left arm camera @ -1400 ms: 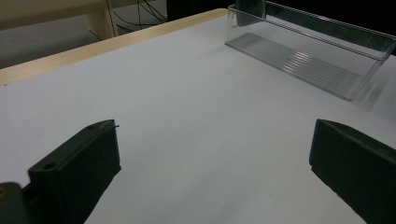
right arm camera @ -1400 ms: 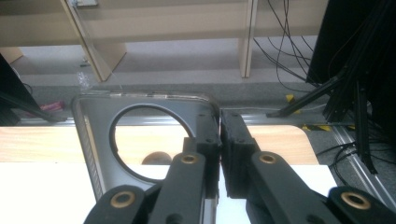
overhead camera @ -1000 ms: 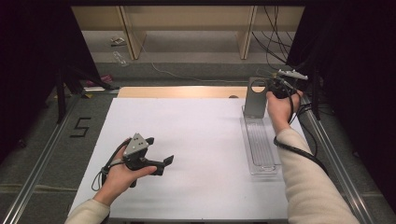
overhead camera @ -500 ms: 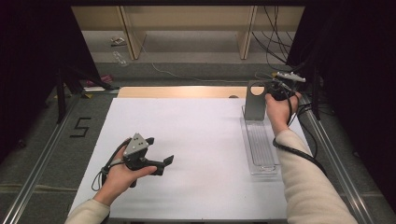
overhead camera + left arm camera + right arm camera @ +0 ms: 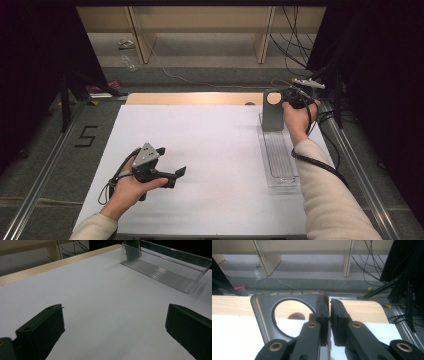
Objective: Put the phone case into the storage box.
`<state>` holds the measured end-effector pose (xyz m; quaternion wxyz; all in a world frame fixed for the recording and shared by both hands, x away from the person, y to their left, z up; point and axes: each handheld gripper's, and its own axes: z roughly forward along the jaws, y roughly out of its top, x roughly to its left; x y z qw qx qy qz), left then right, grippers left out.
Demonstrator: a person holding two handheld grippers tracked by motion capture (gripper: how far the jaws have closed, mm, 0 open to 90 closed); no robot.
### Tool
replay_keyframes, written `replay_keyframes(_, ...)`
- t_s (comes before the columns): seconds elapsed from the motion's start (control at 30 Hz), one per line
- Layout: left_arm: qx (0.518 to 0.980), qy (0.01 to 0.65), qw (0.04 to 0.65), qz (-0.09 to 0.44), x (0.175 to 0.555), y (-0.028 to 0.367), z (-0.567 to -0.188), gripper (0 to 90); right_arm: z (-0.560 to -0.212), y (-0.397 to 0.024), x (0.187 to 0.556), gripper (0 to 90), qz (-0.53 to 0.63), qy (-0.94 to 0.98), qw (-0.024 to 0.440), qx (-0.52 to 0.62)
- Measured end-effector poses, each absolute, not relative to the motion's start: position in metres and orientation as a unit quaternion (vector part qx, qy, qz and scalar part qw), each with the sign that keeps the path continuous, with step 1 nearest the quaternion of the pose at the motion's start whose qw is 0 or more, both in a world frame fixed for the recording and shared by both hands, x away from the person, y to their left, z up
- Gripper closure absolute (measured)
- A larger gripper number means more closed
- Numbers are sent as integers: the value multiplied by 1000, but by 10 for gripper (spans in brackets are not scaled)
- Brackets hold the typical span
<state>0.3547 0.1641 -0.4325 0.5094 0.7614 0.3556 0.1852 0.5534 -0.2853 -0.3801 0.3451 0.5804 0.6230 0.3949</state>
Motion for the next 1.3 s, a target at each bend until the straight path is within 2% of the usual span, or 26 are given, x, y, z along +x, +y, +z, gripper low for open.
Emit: replay_keyframes(1.3, 762, 355, 509, 185, 355, 164, -433, 16, -388, -289, 560, 795, 395, 630, 344, 573)
